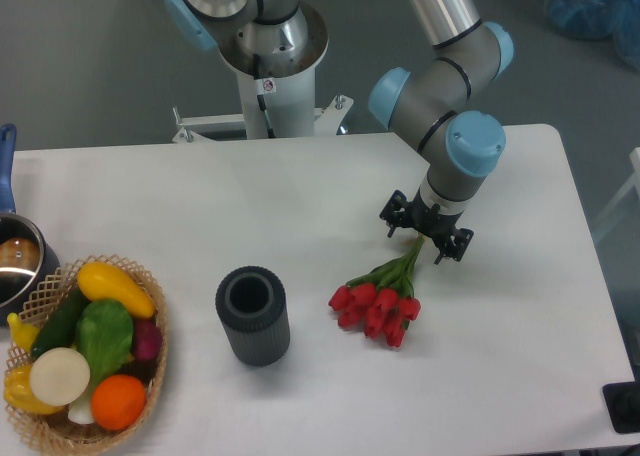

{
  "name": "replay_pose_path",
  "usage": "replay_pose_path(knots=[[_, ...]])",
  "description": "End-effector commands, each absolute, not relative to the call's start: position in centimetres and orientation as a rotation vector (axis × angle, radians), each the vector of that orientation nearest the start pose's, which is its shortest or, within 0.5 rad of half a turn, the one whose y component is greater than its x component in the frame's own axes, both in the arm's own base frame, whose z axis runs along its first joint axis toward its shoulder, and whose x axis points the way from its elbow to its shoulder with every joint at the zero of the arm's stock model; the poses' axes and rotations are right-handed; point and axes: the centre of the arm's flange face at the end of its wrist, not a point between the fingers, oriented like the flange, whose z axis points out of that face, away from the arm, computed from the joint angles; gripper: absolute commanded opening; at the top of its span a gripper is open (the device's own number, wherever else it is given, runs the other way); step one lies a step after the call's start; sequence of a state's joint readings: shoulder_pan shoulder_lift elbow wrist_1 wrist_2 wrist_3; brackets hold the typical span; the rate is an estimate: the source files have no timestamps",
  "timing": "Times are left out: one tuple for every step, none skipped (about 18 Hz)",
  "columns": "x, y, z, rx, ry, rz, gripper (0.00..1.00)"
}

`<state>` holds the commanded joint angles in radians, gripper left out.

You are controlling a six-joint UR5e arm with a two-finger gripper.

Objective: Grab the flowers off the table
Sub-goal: 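Close the gripper around the tulip stems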

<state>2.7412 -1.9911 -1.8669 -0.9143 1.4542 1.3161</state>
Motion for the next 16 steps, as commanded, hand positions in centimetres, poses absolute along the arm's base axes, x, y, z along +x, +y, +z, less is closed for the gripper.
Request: replay_pose_path(knots=[[-46.19, 35.19, 18.77, -3.039, 0.221, -0.145, 0.83], [-46.19, 35.1, 18.71, -3.04, 0.219, -0.147, 0.78], [-46.22, 35.02, 18.78, -3.04, 0.216, -0.147, 0.69], [-46.22, 35.03, 18.87, -3.038, 0.214, -0.146, 0.56], [-46.21, 35.03, 18.95, -3.038, 0.212, -0.144, 0.48], [-46.21, 35.04, 18.95, -3.037, 0.211, -0.144, 0.46], [-46.26, 35.06, 19.01, -3.036, 0.212, -0.142, 0.44], [-46.31, 35.08, 19.07, -3.036, 0.209, -0.14, 0.42], [-46.31, 35.08, 19.07, -3.036, 0.205, -0.14, 0.36], [-46.32, 35.09, 19.09, -3.036, 0.203, -0.138, 0.35], [-46.38, 35.1, 19.15, -3.037, 0.201, -0.135, 0.35], [-46.38, 35.1, 19.15, -3.038, 0.2, -0.135, 0.32], [-46.38, 35.1, 19.15, -3.038, 0.2, -0.135, 0.32], [-46.38, 35.1, 19.15, -3.038, 0.2, -0.135, 0.29], [-46.38, 35.1, 19.15, -3.038, 0.2, -0.135, 0.26], [-46.53, 35.16, 19.33, -3.036, 0.201, -0.129, 0.24]])
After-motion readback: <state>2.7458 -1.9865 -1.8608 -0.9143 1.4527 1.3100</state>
